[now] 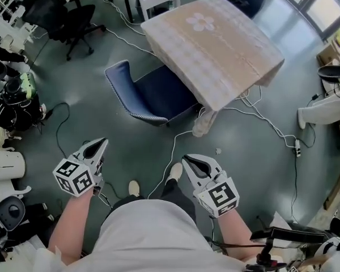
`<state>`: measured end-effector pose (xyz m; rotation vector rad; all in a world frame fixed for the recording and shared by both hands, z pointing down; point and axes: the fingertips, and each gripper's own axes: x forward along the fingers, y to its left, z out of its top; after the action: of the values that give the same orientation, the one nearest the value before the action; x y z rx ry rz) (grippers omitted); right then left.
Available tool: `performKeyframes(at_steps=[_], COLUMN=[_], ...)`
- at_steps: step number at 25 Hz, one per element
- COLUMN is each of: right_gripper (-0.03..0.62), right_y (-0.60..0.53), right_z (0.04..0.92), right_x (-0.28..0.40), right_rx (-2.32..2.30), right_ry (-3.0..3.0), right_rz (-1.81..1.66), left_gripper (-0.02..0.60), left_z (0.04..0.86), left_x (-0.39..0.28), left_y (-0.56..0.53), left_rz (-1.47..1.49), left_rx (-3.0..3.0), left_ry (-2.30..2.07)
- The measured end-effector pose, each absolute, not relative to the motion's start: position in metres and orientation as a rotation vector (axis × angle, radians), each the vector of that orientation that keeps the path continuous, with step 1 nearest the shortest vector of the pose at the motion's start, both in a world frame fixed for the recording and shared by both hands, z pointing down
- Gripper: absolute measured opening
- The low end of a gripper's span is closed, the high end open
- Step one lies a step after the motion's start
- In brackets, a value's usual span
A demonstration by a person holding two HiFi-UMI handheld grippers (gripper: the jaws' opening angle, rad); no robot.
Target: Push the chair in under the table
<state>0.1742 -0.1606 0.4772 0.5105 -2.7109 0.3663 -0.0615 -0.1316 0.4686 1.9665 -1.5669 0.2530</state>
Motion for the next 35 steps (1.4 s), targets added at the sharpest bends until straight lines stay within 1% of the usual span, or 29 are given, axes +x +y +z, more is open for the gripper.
performKeyframes(at_steps=[5,8,14,21,28,35], right_gripper=[0.021,0.02,0.015,0.014,0.014,0.014], right_y=[-0.135,-0.108,-0.035,0.051,0.111,0.145], right_z=[0.459,0.451,0.433,0.405,0.407,0.403], right_x=[0.141,0.113,0.056,0.0,-0.025,-0.047], right_rx=[0.466,0.445,0.397,0.357,0.353,0.312], right_ry=[-2.737,-2.751,-2.744,-2.762,-2.758,-2.749], right_rz=[0.301,0.262,0.195,0.14,0.093,0.076], left_gripper=[0.009,0.009,0.009,0.009,0.009,0.009], left_z=[0.449,0.434,0.413,0.403,0.409,0.409], left_x=[-0.01,0.003,-0.022,-0.073,-0.096,-0.111], left_y=[-0.094,-0.063,0.012,0.088,0.146,0.174], left_rz=[0.329,0.317,0.213,0.126,0.111,0.085], left_rx=[2.21,2.32,2.372,2.356,2.372,2.347], left_ry=[-1.358,-1.244,-1.173,-1.176,-1.176,-1.192])
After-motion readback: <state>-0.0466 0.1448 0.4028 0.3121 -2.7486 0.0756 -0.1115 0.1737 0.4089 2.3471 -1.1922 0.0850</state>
